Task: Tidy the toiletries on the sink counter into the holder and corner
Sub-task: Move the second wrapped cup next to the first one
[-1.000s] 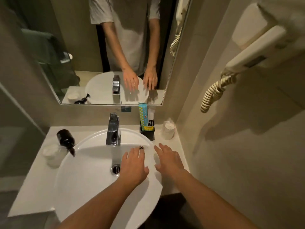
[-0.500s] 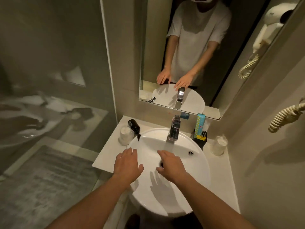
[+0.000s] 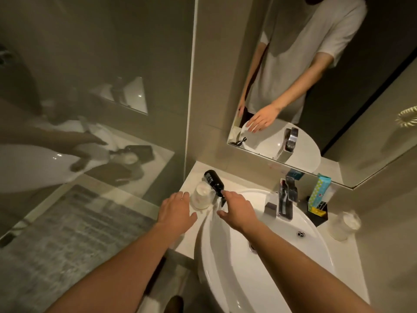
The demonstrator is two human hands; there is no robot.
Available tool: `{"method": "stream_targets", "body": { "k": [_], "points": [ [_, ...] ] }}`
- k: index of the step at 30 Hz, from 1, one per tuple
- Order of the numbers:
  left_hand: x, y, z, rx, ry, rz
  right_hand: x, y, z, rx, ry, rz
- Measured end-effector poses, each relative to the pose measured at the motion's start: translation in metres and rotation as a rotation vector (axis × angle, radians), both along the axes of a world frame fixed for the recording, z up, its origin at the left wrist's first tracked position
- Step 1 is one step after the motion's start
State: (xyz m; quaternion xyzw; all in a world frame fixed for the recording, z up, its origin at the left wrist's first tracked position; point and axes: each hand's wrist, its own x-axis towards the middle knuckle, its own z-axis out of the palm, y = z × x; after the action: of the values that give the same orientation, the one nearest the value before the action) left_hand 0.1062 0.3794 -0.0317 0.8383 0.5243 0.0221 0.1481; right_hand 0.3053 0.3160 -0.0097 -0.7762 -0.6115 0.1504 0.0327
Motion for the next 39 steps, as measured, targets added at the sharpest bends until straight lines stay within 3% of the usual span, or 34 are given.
{"method": "stream_targets", "body": {
  "k": [12, 25, 39],
  "points": [
    [0.027, 0.074, -0.026, -0.251, -0.083, -0.049, 0.016, 0.085, -0.015, -0.048, -0.052, 0.094],
    [0.043, 0.098, -0.048, -0.321, -0.133, -0.095, 0.020, 0.119, -0.046, -0.115, -0.200, 0.286],
    [0.040, 0.102, -0.053, -0.348, -0.206, -0.088, 0.012, 0.115, -0.044, -0.056, -0.072, 0.240]
  ]
}}
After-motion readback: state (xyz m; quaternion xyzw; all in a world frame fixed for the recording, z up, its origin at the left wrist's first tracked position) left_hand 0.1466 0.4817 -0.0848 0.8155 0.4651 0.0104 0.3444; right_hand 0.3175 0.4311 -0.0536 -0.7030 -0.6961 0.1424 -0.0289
